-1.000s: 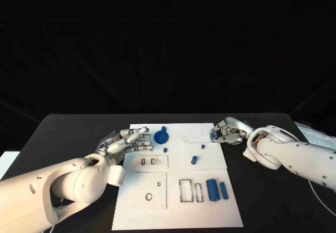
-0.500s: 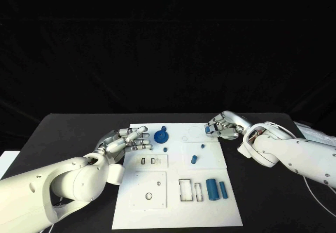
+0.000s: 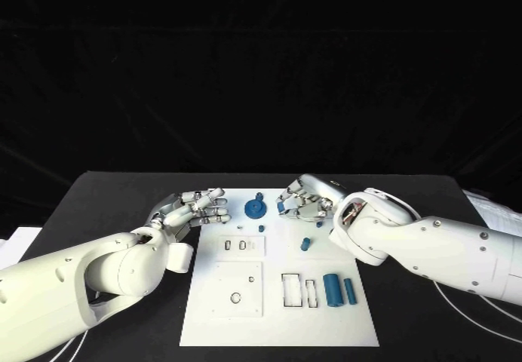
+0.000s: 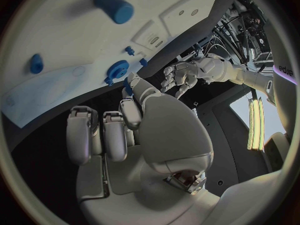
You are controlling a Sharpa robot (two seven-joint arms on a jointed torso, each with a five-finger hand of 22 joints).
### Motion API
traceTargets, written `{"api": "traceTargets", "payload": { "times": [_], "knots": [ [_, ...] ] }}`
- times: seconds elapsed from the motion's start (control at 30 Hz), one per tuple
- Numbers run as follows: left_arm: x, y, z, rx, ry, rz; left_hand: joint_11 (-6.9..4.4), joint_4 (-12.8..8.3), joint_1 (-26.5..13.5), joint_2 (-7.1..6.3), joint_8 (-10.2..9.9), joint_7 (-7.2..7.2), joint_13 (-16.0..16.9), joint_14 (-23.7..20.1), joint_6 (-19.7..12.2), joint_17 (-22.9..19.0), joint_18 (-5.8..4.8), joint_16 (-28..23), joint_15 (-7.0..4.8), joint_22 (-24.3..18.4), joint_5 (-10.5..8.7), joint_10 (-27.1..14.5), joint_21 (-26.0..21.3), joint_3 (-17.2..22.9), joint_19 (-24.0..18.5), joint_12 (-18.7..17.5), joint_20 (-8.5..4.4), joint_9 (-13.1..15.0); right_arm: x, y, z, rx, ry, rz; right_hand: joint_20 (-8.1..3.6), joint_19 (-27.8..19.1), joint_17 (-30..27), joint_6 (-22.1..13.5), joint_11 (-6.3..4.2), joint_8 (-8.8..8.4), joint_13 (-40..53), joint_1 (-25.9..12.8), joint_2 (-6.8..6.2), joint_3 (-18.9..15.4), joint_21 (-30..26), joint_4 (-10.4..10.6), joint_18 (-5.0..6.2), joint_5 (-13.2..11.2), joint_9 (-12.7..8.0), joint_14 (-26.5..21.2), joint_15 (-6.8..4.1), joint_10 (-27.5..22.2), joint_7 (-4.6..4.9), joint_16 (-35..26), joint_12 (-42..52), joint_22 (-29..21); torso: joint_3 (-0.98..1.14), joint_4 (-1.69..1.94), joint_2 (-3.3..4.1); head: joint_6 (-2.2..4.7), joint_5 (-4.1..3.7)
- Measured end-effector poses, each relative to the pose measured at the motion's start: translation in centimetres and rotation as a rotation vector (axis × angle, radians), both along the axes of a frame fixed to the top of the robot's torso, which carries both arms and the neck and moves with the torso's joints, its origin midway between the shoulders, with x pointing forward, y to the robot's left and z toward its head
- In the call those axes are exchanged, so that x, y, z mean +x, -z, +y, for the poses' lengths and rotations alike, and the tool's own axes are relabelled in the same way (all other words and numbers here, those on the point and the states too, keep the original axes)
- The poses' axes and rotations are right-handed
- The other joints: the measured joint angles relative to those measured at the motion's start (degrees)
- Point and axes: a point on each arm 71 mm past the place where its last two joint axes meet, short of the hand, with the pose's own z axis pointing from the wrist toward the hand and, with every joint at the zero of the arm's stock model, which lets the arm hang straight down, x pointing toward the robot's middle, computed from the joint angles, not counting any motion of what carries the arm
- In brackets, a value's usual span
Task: Assemble the parts on the task board
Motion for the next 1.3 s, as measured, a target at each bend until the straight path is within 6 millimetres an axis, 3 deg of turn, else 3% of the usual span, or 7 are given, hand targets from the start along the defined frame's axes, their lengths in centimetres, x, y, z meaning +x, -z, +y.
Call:
{"api": "traceTargets", "payload": {
  "times": [0.17,0.43,0.83,1.3],
  "knots": [
    [0.2,0.0,0.4,0.004,-0.01,-0.001,0.0,0.0,0.0,0.0,0.0,0.0,0.0,0.0,0.0,0.1,0.0,0.0,0.0,0.0,0.0,0.0,-0.2,0.0,0.0,0.0,0.0,0.0,-0.7,1.0,3.0,-0.039,-0.024,0.011,0.0,0.0,0.0,0.0,-0.01,0.0,0.0,0.0,-0.01,0.1,0.0,-0.1,0.0,-0.1,0.0,0.0,0.0,0.0,0.0,-0.2,-0.3,0.0,-0.19,0.21,-0.21,-0.6,0.19],
    [0.3,0.1,0.7,0.009,-0.019,-0.002,0.0,0.0,0.0,0.0,0.0,0.0,0.0,0.0,0.0,0.1,0.0,0.0,0.0,0.0,0.0,0.0,-0.2,0.0,0.0,0.0,0.0,0.0,-1.5,2.9,5.4,-0.086,-0.041,0.043,0.01,0.0,0.0,0.0,-0.19,0.0,-1.3,-0.3,-0.26,0.1,0.0,0.0,0.0,-0.2,0.0,0.0,0.01,0.2,0.0,-0.2,-0.6,-0.2,-0.23,0.25,-0.2,-1.4,0.91],
    [0.2,0.0,0.6,0.008,-0.014,-0.003,0.0,0.0,0.0,0.02,0.0,0.0,0.0,0.0,0.0,0.0,0.0,0.0,0.0,0.0,0.0,0.0,-0.2,0.0,0.0,0.0,0.0,0.0,-2.2,4.5,7.1,-0.13,-0.068,0.09,0.02,-0.4,0.0,0.2,-0.83,0.0,-1.2,-2.6,-0.94,0.2,-0.3,0.1,0.0,0.3,0.0,0.0,0.01,0.8,-0.23,-0.7,-0.7,-0.8,-0.15,0.24,-0.19,-1.93,1.41],
    [0.1,0.0,0.3,0.005,-0.007,-0.003,0.0,0.0,0.2,0.22,0.0,0.0,0.0,0.0,0.0,0.1,0.0,0.0,0.0,0.0,0.0,0.0,-0.2,0.0,0.0,-0.2,0.0,0.0,-2.6,4.7,7.9,-0.145,-0.093,0.096,0.02,-0.4,0.0,0.4,-0.92,0.0,-1.3,-3.5,-1.67,0.7,-0.3,0.5,-0.01,0.6,0.1,0.0,0.01,0.9,-0.43,-0.7,-0.8,-0.9,-0.14,0.18,-0.22,-2.09,1.52]
  ]
}}
